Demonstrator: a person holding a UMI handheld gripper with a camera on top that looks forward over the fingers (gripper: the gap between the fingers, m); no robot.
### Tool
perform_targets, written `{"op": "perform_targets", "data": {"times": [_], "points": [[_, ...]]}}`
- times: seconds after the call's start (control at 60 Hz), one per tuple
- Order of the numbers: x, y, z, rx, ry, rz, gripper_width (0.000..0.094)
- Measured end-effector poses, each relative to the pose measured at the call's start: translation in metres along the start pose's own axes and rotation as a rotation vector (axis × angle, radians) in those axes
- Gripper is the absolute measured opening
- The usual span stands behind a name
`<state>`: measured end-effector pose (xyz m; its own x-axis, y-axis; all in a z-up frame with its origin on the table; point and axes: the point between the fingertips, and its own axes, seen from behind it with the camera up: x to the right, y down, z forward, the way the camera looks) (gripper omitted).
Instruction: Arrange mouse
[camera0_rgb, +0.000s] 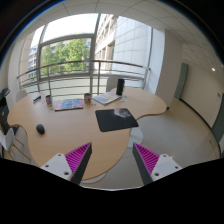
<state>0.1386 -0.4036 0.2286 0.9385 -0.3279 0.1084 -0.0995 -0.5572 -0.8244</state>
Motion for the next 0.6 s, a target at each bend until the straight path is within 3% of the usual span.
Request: {"op": "perform_targets", "data": {"times": [0.317,0.483,0.6], "points": [[-0.033,0.055,-0.005,-0.074,-0.008,-0.018,0.0839],[-0.137,0.098,0.009,-0.124,-0.139,-0.051,0.0838],[-0.230,0.097,0.033,-0.100,-0.227,-0.109,0.0834]]}}
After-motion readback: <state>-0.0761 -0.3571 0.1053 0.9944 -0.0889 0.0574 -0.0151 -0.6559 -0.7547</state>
